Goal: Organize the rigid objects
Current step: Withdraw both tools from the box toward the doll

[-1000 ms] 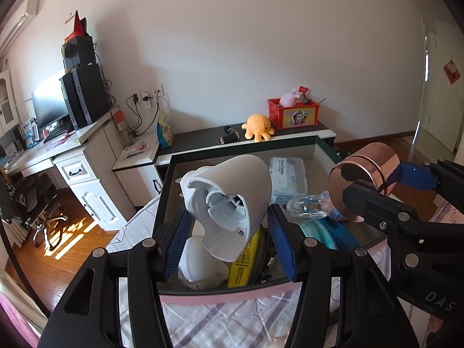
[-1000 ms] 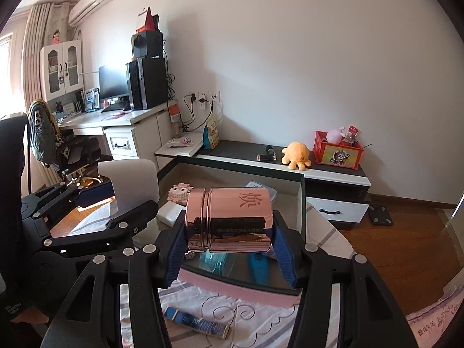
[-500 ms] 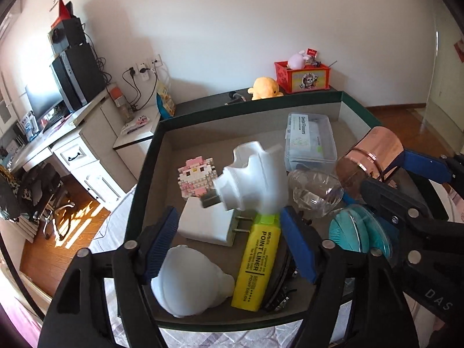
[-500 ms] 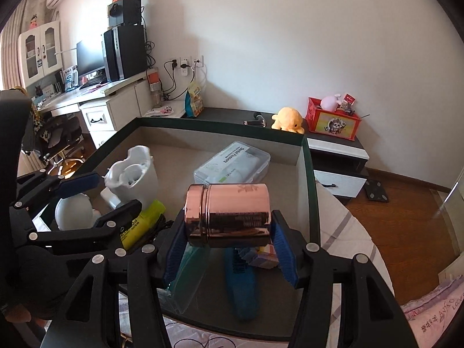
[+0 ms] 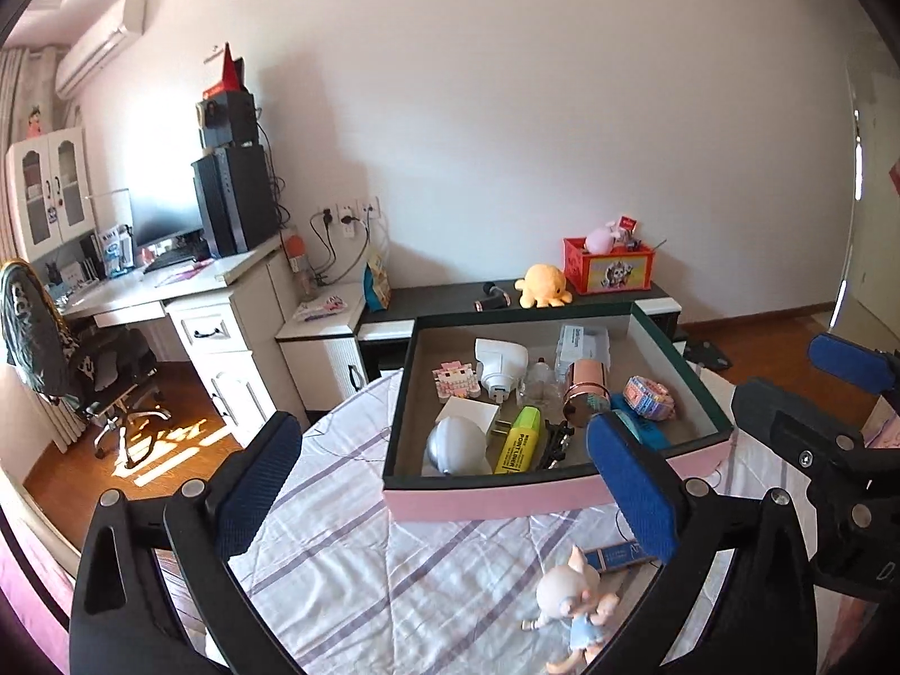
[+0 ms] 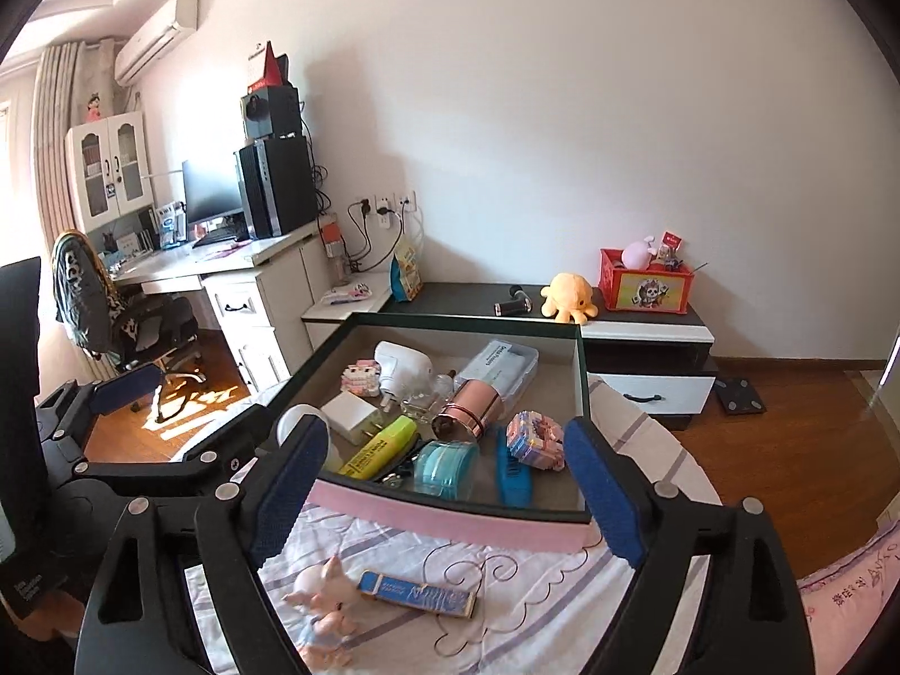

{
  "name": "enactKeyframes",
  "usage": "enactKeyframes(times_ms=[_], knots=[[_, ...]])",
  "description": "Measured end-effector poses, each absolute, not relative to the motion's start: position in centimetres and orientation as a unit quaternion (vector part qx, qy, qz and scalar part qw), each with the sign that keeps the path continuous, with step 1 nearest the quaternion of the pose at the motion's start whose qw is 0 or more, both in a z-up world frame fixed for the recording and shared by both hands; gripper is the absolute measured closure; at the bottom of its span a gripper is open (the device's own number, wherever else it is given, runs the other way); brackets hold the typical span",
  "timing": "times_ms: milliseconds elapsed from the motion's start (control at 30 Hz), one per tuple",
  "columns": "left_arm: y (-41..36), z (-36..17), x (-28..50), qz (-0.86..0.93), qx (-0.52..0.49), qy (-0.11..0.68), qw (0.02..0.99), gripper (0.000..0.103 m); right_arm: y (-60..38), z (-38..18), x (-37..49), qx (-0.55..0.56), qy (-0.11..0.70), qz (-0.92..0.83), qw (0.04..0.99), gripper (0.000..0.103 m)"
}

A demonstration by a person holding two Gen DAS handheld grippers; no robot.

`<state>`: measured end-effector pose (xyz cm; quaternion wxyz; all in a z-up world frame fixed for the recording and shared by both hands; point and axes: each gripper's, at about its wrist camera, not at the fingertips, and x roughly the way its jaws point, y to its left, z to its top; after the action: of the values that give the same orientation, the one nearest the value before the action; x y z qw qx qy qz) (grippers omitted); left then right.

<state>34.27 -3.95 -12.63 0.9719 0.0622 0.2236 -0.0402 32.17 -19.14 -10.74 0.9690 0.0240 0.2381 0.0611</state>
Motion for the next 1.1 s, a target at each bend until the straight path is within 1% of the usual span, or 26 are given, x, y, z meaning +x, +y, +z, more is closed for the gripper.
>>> enactKeyframes(times_ms=[67, 133, 333, 567, 867, 1100], knots=[[-3.5, -11.7, 31.4, -0.029, 0.060, 0.203, 0.977, 0.000, -18.6, -9.9, 29.6, 0.019, 0.222, 0.059, 0.973, 0.011], [-3.0, -11.0, 28.8, -0.026, 0.053, 0.189, 0.980, 0.000, -18.3, -9.1, 26.8, 0.023, 0.207, 0.053, 0.977, 0.000], [-1.7, -9.9, 22.2, -0.017, 0.031, 0.159, 0.987, 0.000, -17.4, -7.6, 20.0, 0.020, 0.175, 0.051, 0.983, 0.000], [-1.4, -8.8, 17.1, -0.005, 0.029, 0.130, 0.991, 0.000, -16.9, -6.5, 14.5, 0.016, 0.147, 0.042, 0.988, 0.000], [-1.3, -7.5, 13.8, -0.001, 0.032, 0.106, 0.994, 0.000, -16.4, -5.2, 10.9, 0.012, 0.127, 0.039, 0.991, 0.000], [-1.3, -7.1, 13.1, 0.000, 0.033, 0.101, 0.994, 0.000, -16.4, -4.8, 10.0, 0.009, 0.120, 0.038, 0.992, 0.000]])
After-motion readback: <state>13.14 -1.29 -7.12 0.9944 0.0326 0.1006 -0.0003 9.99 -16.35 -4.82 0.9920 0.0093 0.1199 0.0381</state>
